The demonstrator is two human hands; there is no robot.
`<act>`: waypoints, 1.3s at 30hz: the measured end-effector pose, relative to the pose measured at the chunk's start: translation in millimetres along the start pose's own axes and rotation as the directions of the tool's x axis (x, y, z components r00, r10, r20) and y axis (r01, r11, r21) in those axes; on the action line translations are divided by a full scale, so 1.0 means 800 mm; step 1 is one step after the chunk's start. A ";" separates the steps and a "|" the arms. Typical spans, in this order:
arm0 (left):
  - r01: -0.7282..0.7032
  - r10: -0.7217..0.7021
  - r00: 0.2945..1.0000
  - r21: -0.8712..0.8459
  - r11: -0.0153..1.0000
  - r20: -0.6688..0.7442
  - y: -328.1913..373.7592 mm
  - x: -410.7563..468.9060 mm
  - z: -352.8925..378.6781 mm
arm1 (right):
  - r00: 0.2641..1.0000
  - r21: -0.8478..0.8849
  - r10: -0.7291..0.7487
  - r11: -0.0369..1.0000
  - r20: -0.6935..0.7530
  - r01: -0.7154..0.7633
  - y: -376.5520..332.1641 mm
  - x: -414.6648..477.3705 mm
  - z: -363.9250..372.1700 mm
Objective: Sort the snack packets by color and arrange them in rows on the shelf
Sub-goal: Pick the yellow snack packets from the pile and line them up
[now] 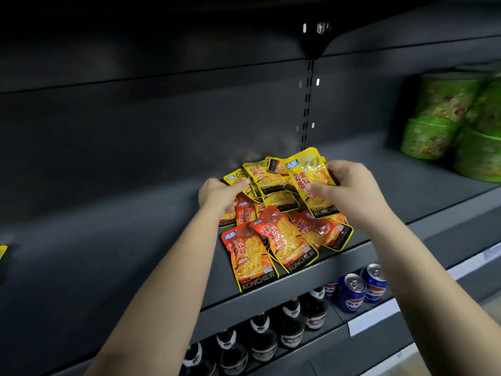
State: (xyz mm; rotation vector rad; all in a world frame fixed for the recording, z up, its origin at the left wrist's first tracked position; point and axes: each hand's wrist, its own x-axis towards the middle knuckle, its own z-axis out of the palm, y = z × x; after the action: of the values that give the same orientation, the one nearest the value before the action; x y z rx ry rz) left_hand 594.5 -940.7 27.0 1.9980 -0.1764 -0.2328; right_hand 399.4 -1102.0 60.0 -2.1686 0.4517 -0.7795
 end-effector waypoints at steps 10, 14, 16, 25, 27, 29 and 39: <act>0.034 -0.028 0.998 -0.099 0.995 0.061 0.009 0.009 0.005 | 1.000 -0.008 -0.012 1.000 0.027 0.013 0.015 0.007 0.010; 0.070 -0.047 0.990 -0.176 0.982 0.131 0.019 0.003 0.007 | 0.999 -0.048 -0.046 0.998 0.029 0.047 0.011 0.007 0.016; 0.079 -0.044 0.988 -0.247 0.966 0.145 0.023 0.003 0.004 | 0.998 -0.053 -0.054 0.997 0.034 0.056 0.007 0.005 0.018; -0.218 0.220 0.975 0.046 0.975 -0.042 0.028 -0.017 -0.080 | 0.991 -0.005 -0.107 0.994 0.075 0.107 -0.021 0.009 0.047; -0.278 0.298 0.953 0.260 0.925 -0.043 0.024 -0.036 -0.100 | 0.989 0.003 -0.123 0.992 0.083 0.124 -0.032 0.009 0.056; -0.307 0.366 0.930 0.474 0.826 -0.035 0.017 -0.056 -0.115 | 0.989 0.021 -0.119 0.993 0.091 0.117 -0.044 0.006 0.063; -0.242 0.408 0.908 0.680 0.692 -0.092 -0.024 -0.101 -0.193 | 0.964 0.043 -0.172 0.985 0.203 0.166 -0.094 -0.002 0.128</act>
State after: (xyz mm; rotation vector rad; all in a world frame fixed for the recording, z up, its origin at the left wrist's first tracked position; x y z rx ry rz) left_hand 554.2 -778.7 80.0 2.6250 -0.5191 0.3627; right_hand 470.5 -996.7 64.1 -2.2555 0.1511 -0.6380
